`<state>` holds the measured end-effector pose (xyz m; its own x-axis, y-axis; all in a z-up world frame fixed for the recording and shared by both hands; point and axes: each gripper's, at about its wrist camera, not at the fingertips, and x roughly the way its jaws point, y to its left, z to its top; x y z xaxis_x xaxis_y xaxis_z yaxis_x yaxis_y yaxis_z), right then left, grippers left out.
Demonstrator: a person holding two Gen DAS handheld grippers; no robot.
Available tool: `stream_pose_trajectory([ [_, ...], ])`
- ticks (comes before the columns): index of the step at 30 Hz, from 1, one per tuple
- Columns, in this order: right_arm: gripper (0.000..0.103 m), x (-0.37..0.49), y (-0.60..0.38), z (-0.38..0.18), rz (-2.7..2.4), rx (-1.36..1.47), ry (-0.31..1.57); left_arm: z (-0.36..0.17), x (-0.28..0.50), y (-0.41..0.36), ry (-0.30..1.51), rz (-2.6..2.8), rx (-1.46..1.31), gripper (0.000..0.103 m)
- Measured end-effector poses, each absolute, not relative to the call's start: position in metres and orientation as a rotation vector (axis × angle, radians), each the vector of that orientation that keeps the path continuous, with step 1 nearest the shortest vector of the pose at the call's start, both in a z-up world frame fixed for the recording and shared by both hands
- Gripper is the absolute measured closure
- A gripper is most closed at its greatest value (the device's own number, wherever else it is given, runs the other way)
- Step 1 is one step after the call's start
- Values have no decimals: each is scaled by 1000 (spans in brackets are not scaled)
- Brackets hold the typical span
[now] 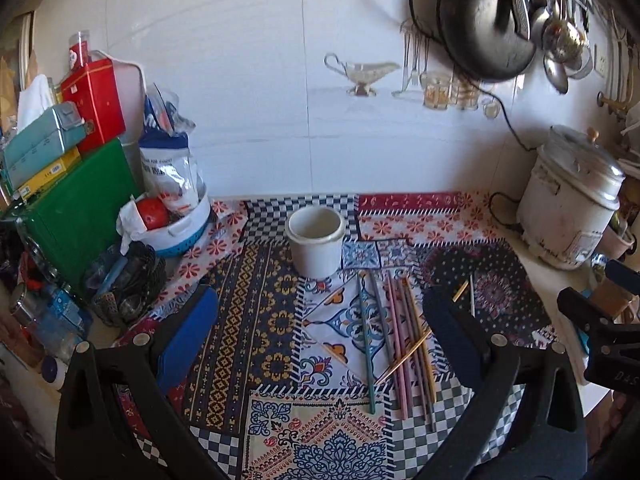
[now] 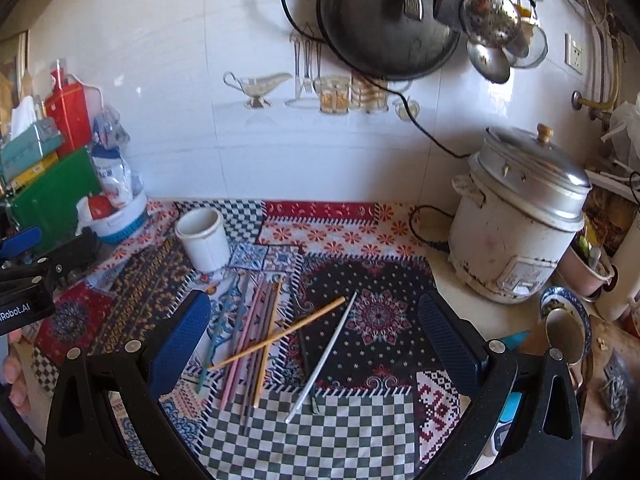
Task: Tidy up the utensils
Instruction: 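Grasp the teal stick with the left tool while the right tool grasps the white stick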
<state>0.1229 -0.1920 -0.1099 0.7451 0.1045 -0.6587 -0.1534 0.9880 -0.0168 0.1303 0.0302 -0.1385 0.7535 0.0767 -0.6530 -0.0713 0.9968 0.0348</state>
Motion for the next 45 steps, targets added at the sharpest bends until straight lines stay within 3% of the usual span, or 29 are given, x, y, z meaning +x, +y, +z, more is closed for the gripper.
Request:
stream_pose_trajectory([
  [13, 4, 189, -225, -228, 37, -111, 1085, -247, 201, 21, 1019, 66, -58, 0],
  [16, 10, 199, -232, -242, 48, -84, 1140, -262, 213, 18, 1051, 80, -34, 2],
  [21, 36, 220, -236, -261, 110, -20, 1226, -283, 231, 16, 1142, 48, -25, 25],
  [23, 43, 226, -235, -264, 152, 14, 1247, -290, 235, 15, 1177, 27, -45, 40],
  [29, 67, 240, -224, -279, 262, 42, 1304, -298, 243, 16, 1240, -29, -100, 62],
  [39, 90, 244, -212, -289, 305, -29, 1312, -310, 256, 20, 1297, -46, -116, 67],
  [45, 93, 252, -215, -287, 305, -29, 1293, -312, 264, 15, 1298, -47, -42, 67],
])
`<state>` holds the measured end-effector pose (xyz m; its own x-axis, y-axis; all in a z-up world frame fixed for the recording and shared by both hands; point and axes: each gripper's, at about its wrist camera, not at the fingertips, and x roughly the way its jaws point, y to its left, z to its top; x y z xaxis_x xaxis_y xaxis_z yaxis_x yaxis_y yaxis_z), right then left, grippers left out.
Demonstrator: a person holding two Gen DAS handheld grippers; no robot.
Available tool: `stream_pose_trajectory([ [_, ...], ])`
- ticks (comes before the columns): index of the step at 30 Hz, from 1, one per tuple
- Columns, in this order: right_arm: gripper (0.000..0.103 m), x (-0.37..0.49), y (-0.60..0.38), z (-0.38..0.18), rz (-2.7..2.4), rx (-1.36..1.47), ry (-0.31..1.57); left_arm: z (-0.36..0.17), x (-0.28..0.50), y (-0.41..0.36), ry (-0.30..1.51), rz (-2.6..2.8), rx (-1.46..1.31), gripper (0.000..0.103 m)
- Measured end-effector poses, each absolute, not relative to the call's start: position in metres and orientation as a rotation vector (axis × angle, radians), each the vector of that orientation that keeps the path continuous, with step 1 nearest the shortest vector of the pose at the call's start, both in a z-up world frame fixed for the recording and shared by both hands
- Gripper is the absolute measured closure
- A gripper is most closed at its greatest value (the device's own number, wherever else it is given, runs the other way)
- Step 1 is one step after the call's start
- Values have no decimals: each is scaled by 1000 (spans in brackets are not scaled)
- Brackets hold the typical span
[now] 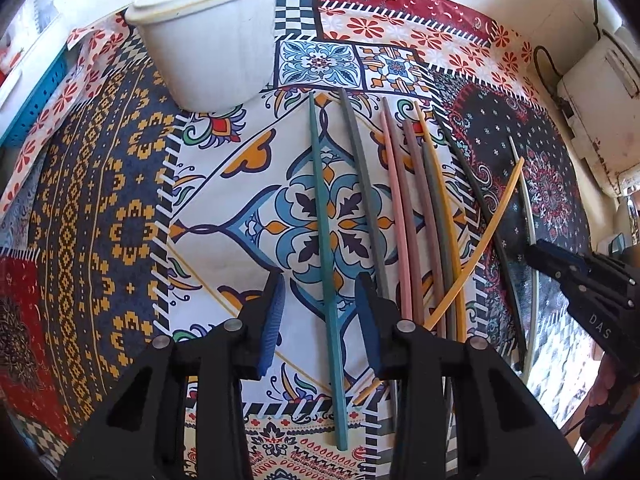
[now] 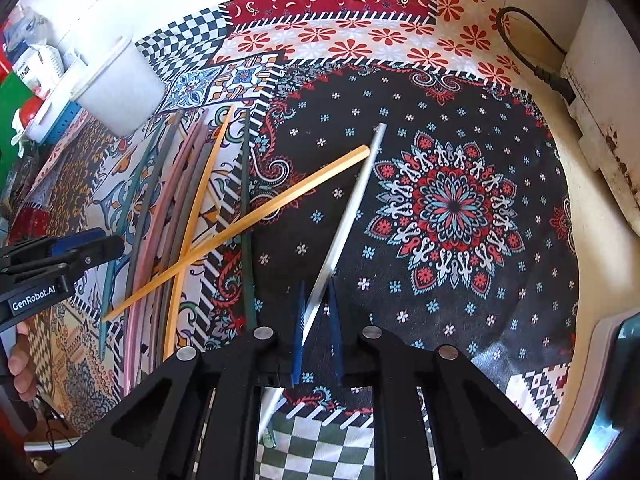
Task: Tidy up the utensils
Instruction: 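Grasp the teal stick with the left tool while the right tool grasps the white stick, then lift the teal stick with the left tool while the right tool lifts the white stick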
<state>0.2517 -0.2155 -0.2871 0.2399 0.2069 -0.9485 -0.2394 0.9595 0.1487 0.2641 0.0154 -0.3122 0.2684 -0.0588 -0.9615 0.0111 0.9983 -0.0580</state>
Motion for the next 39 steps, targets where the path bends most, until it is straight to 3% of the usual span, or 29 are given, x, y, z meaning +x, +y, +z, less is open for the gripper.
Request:
stream_pose_trajectory([
  [2, 95, 252, -217, -287, 305, -30, 1288, -314, 269, 10, 1289, -37, -6, 69],
  [5, 96, 259, -216, -288, 309, -26, 1286, -318, 274, -1, 1256, -19, 88, 87],
  [10, 97, 266, -213, -289, 310, -36, 1282, -321, 288, -7, 1261, -39, 75, 98],
  [25, 98, 274, -233, -277, 275, 9, 1258, -325, 314, 14, 1292, -108, -160, 99],
  [39, 98, 270, -242, -226, 269, 75, 1113, -257, 292, 12, 1111, -132, -218, 99],
])
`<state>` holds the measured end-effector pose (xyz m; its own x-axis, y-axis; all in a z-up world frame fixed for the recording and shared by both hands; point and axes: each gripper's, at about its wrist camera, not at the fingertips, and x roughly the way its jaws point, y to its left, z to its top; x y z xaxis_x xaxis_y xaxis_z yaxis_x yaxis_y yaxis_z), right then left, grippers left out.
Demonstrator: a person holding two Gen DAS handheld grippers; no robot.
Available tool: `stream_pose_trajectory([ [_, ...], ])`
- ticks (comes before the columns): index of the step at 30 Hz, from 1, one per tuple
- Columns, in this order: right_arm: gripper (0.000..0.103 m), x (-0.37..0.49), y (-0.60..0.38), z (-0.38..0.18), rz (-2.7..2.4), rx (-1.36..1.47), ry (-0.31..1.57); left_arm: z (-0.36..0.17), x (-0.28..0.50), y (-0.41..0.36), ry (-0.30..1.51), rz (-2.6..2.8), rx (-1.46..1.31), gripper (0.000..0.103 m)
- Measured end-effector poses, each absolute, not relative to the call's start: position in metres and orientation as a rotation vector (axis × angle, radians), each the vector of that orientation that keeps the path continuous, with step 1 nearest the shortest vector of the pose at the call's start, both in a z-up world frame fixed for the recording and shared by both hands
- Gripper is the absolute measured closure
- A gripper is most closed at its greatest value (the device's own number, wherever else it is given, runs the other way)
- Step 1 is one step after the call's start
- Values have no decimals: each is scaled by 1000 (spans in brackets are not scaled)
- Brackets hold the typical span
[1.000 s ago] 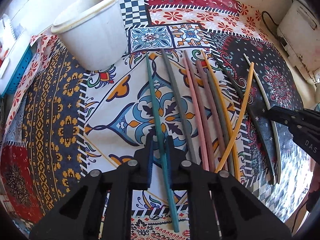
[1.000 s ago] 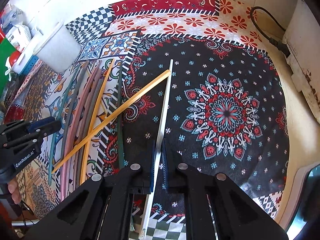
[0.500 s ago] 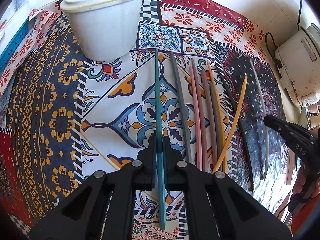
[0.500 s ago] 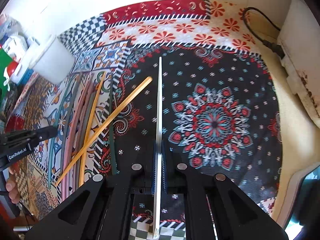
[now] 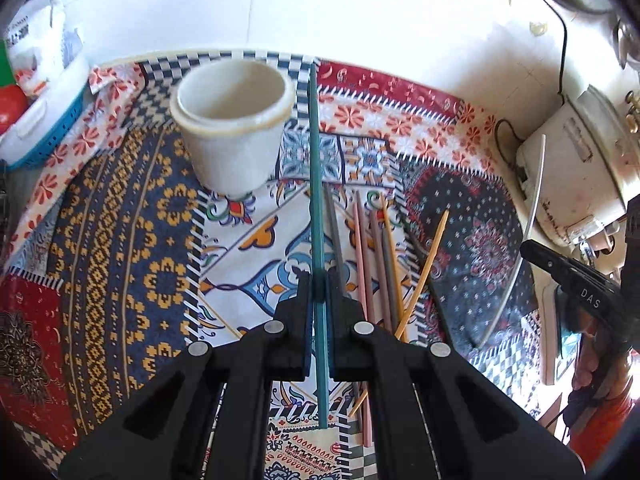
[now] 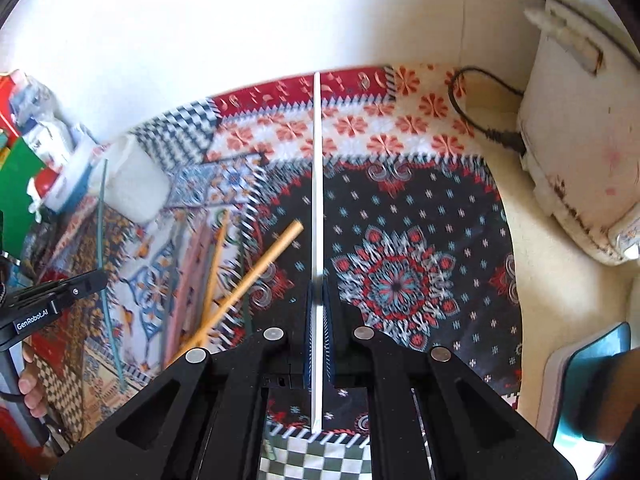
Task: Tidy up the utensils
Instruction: 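Lift the teal stick with the left tool while the right tool lifts the white stick, then lower the teal stick into the white cup with the left tool while the right tool holds the white stick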
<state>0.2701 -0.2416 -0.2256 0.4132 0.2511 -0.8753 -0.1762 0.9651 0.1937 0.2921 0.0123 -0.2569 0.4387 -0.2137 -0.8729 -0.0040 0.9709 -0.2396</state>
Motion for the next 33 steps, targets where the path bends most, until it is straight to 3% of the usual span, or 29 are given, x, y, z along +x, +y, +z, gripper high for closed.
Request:
stream_pose_trajectory([
  [15, 99, 285, -194, -164, 390, 63, 946, -184, 275, 53, 894, -74, -269, 99],
  [33, 99, 330, -122, -102, 593, 70, 781, -126, 320, 101, 695, 52, -297, 99],
])
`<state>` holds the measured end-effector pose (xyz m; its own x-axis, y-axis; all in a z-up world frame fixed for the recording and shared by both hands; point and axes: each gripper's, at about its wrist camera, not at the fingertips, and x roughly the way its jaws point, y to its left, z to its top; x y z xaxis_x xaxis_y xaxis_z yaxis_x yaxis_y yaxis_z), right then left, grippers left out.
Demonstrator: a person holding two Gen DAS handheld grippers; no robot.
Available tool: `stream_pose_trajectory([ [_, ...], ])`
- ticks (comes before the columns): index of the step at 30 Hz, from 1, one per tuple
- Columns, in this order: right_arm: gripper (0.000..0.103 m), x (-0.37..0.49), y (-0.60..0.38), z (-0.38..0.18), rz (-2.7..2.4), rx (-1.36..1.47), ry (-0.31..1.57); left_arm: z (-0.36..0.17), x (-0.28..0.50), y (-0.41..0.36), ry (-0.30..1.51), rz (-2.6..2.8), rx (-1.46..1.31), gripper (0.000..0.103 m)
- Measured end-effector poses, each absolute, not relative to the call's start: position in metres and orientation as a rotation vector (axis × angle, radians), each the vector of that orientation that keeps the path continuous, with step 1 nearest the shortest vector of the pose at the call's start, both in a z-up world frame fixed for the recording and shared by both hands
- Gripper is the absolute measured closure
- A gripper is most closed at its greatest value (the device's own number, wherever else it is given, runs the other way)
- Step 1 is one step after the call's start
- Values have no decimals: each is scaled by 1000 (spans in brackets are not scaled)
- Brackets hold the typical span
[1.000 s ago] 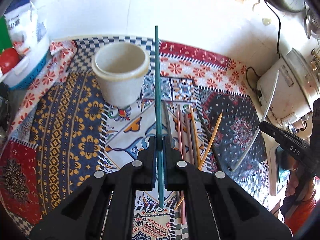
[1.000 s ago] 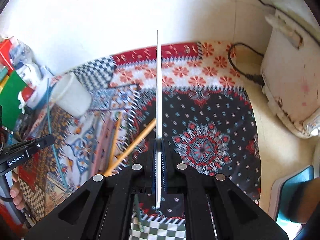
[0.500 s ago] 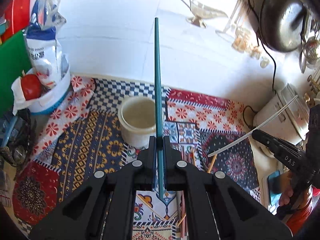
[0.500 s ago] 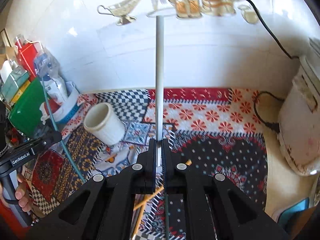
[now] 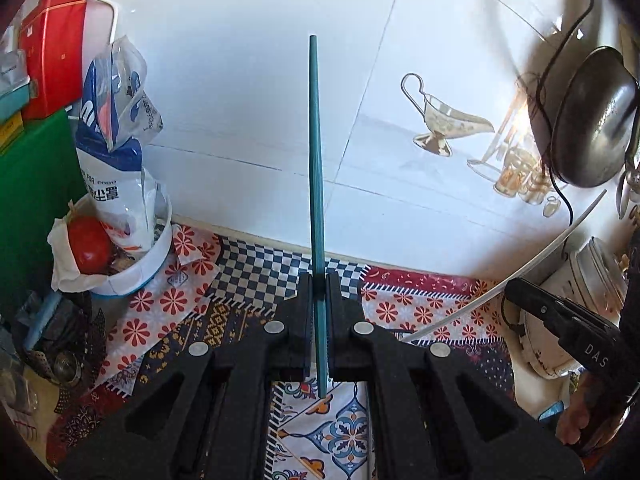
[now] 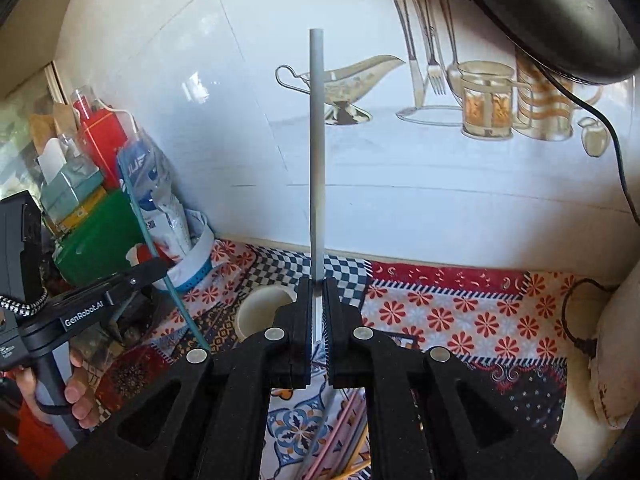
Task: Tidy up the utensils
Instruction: 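Lower the teal stick into the white cup with the left tool while the right tool holds the white stick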
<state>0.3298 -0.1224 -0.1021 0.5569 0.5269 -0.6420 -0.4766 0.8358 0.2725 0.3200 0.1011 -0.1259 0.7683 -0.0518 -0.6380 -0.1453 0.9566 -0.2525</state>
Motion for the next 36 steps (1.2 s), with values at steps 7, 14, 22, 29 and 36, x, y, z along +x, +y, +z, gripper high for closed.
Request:
stream_pose_trajectory([
  [7, 101, 343, -95, -99, 670, 64, 763, -132, 352, 112, 681, 84, -310, 99],
  [14, 101, 358, -79, -122, 697, 44, 813, -161, 381, 116, 733, 108, -309, 99],
  [22, 99, 390, -93, -188, 581, 12, 1018, -195, 394, 115, 804, 108, -307, 99],
  [29, 69, 411, -113, -259, 479, 100, 1224, -215, 400, 109, 846, 102, -278, 99],
  [36, 71, 425, -91, -291, 450, 88, 1277, -225, 403, 103, 867, 98, -231, 99],
])
